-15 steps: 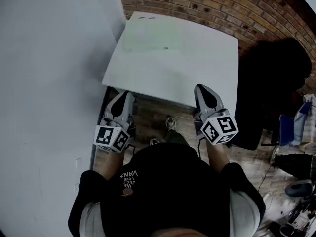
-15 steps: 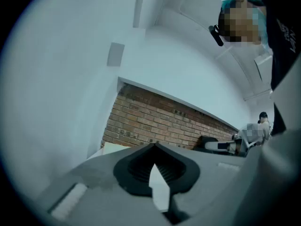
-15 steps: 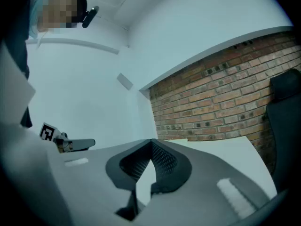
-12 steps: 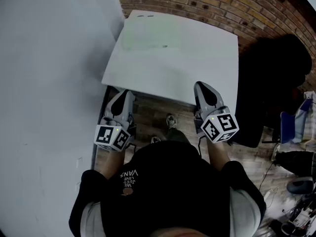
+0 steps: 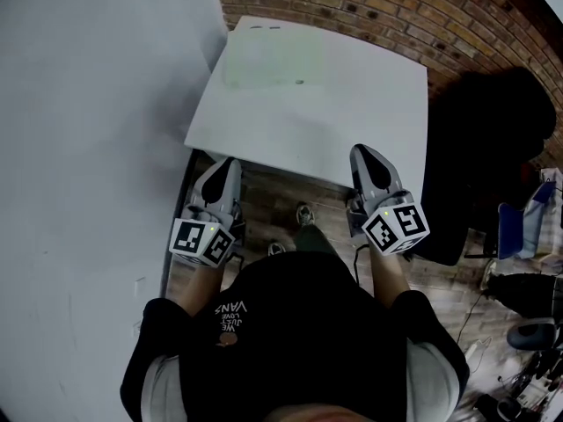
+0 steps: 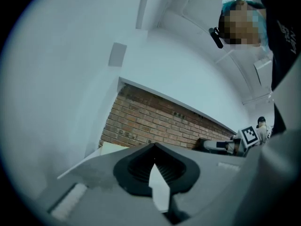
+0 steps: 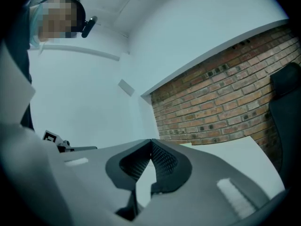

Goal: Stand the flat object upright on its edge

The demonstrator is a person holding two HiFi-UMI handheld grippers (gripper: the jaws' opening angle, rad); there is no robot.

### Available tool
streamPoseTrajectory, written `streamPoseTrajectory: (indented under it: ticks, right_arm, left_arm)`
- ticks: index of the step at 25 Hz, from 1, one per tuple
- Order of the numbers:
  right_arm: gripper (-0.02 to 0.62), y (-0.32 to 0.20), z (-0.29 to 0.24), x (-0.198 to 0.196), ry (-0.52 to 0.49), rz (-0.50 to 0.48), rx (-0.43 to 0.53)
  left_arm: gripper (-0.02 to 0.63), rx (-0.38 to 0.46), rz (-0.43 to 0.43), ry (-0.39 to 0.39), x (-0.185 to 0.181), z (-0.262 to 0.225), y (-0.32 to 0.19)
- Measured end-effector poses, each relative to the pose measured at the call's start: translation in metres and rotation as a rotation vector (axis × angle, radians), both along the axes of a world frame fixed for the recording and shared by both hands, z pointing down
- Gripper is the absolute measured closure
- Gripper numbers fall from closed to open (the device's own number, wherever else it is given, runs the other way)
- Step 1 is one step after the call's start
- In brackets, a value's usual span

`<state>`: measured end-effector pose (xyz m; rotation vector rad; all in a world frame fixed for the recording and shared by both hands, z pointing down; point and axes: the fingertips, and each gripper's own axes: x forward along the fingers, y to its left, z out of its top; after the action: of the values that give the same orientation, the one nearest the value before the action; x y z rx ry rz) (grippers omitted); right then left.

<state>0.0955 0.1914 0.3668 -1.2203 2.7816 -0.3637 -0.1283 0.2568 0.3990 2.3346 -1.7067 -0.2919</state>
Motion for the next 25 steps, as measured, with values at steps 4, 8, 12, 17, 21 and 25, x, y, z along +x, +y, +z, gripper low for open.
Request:
streamPoseTrajectory:
  ticks: [4,8,12,17,21,25]
  right_arm:
    - [0.594,-0.008,0.001,0.002,0.029,0.002,0.002]
    - [0.594,-0.025,0.000,0.006,0.040,-0.013,0.018]
    - [0.594,-0.050,0.003,0.005,0.052,-0.012,0.012]
    - [0.594,-0.080,0.013,0.008,0.063,-0.042,-0.004]
    - [0.594,-0.105,0.016,0.011,0.053,-0.070,-0.006]
    - [0.594,-0.130,0.017,0.016,0.054,-0.091,-0.015]
  left_arm:
    - [0.607,-0.021,-0.004,0.015,-0.003,0.010,-0.004]
    - [0.607,-0.036,-0.025,0.015,-0.001,0.015,-0.017]
    - [0.607,-0.031,-0.042,0.012,-0.003,0.012,-0.039]
    - [0.607,-0.030,-0.079,0.008,0.001,0.011,-0.069]
    - [0.607,-0.034,-0.106,0.011,0.005,0.013,-0.090]
    - [0.607,-0.041,-0.127,0.006,0.013,0.015,-0.111]
